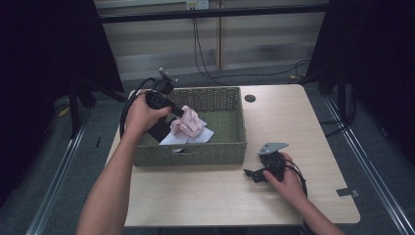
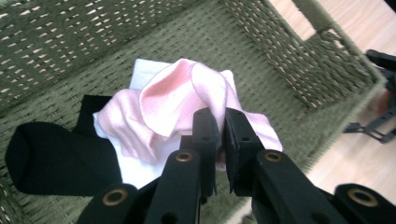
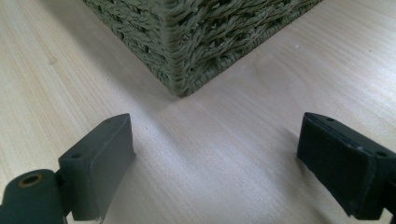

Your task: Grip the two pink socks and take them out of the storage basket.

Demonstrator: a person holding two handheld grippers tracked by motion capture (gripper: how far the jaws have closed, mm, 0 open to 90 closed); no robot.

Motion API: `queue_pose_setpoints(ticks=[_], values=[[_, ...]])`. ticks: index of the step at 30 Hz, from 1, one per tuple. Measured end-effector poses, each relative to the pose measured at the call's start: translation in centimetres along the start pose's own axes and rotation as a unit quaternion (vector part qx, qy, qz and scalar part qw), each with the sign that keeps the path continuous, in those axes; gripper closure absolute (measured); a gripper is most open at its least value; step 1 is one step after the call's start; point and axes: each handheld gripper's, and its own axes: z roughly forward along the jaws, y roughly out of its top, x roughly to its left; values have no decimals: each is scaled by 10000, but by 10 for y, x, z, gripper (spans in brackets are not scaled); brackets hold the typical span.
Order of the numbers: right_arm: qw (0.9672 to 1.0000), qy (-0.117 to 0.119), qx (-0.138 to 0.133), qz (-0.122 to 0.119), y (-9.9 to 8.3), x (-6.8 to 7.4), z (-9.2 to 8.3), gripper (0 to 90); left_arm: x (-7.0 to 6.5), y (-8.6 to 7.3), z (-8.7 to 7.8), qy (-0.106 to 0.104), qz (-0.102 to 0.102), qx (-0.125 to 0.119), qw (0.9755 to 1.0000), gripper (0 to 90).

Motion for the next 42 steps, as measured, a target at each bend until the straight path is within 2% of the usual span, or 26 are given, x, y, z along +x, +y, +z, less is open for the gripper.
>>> queue_pose_setpoints(ticks=[5,14,23,30,42], values=[[10000,1,2,-4,0,0,0,102,-6,0,-11,-135,96,80,9998,837],[10000,3,6,3,0,0,0,102,-19,-8,-20,-356,284,71,9989,839],[10000,2,3,-3,0,0,0,102,-32,-17,-31,-467,476,58,9978,839],[10000,0,4,-3,0,0,0,102,-44,-31,-32,-602,601,40,9964,839],[10000,6,19,-3,0,0,0,102,-53,-52,-26,-764,729,83,9944,838]])
